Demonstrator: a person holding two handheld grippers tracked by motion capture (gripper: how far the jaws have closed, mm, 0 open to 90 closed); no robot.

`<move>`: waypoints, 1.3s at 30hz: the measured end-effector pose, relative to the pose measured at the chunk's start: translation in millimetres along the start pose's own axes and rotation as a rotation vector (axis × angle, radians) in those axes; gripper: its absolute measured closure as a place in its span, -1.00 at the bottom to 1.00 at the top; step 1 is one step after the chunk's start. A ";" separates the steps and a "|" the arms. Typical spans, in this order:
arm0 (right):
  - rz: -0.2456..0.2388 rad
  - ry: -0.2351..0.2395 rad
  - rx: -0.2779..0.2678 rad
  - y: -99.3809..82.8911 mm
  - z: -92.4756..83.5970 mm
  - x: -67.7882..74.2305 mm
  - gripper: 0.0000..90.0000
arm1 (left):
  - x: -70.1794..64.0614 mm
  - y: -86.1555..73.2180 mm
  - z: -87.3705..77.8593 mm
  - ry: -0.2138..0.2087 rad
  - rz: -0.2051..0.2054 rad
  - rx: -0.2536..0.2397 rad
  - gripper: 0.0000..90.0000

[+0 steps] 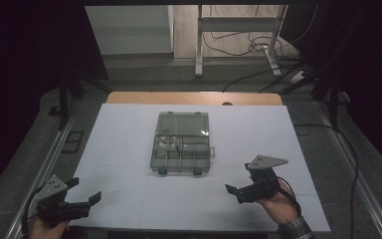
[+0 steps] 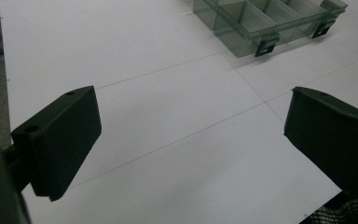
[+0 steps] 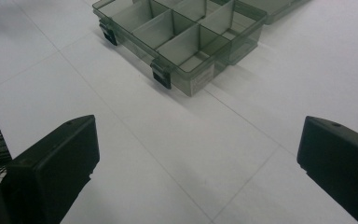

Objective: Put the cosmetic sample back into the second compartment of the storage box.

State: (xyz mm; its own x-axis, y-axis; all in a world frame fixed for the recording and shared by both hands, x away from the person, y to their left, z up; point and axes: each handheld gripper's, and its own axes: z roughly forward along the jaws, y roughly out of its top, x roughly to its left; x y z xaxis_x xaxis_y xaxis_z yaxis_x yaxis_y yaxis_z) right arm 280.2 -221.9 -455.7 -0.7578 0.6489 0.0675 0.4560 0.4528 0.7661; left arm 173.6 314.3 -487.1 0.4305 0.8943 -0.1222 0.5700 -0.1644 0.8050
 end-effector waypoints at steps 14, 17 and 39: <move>0.024 -0.050 -0.012 -16.6 -20.9 -6.0 -1.00 | -0.2 0.0 0.0 0.002 0.002 0.002 -0.90; 0.035 -0.065 -0.014 -20.8 -26.3 -8.9 -1.00 | -0.2 0.0 0.0 0.002 0.000 0.002 -0.90; 0.083 -0.139 -0.014 -45.6 -48.1 -9.8 -1.00 | -0.8 -0.1 0.1 0.004 0.007 0.004 -0.90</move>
State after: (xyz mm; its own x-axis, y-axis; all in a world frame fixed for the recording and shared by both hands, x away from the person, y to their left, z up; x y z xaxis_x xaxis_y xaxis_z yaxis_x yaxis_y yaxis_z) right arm 244.4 -278.3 -460.6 -0.6450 0.7630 0.0428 0.5073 0.3857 0.7706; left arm 173.2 313.6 -487.1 0.4315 0.8948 -0.1145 0.5700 -0.1721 0.8034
